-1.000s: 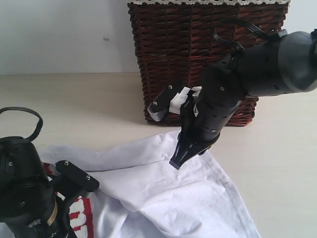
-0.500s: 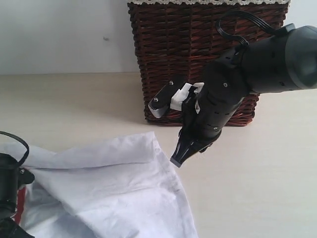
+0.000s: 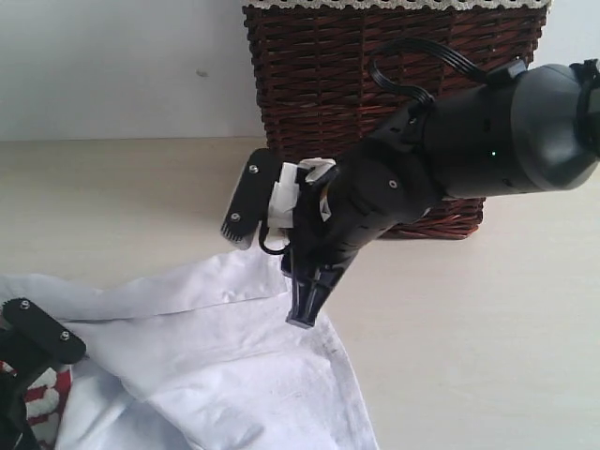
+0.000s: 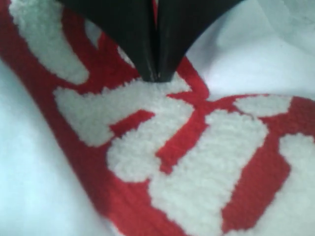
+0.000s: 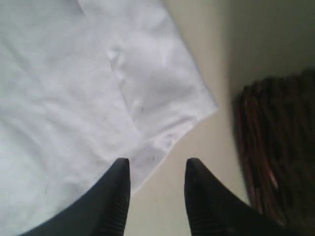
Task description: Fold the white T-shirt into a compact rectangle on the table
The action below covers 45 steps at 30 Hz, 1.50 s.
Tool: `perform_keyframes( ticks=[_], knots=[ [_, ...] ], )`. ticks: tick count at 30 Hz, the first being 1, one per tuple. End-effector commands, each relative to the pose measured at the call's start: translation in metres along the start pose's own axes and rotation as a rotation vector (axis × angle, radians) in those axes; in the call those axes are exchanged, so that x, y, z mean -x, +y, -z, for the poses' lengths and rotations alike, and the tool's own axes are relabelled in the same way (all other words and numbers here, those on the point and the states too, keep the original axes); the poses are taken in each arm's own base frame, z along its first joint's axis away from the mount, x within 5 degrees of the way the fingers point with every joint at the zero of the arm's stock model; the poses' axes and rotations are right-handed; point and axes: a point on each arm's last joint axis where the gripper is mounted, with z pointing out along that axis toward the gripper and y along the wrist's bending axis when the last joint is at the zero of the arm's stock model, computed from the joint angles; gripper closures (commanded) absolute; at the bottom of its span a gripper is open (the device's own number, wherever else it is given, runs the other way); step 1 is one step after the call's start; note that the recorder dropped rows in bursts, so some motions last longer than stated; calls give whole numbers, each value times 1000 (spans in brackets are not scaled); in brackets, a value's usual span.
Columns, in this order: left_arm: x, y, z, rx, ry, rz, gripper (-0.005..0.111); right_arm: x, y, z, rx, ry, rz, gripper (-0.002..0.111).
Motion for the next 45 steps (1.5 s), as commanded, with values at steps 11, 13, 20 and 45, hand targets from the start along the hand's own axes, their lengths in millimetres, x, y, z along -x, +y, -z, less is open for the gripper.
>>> perform_keyframes(
  ticks=[11,13,20,45],
  knots=[
    [4,-15,34,-295,-406,273,94,5,20,-38,-11,-22,295,58],
    [2,-13,39,-289,-422,260,83,3,20,-39,-16,-1,319,58],
    [-3,-10,48,-290,-436,284,53,-6,18,-49,-41,81,415,58],
    [-6,-5,67,-316,-554,315,53,16,-26,-83,-511,62,285,108]
  ],
)
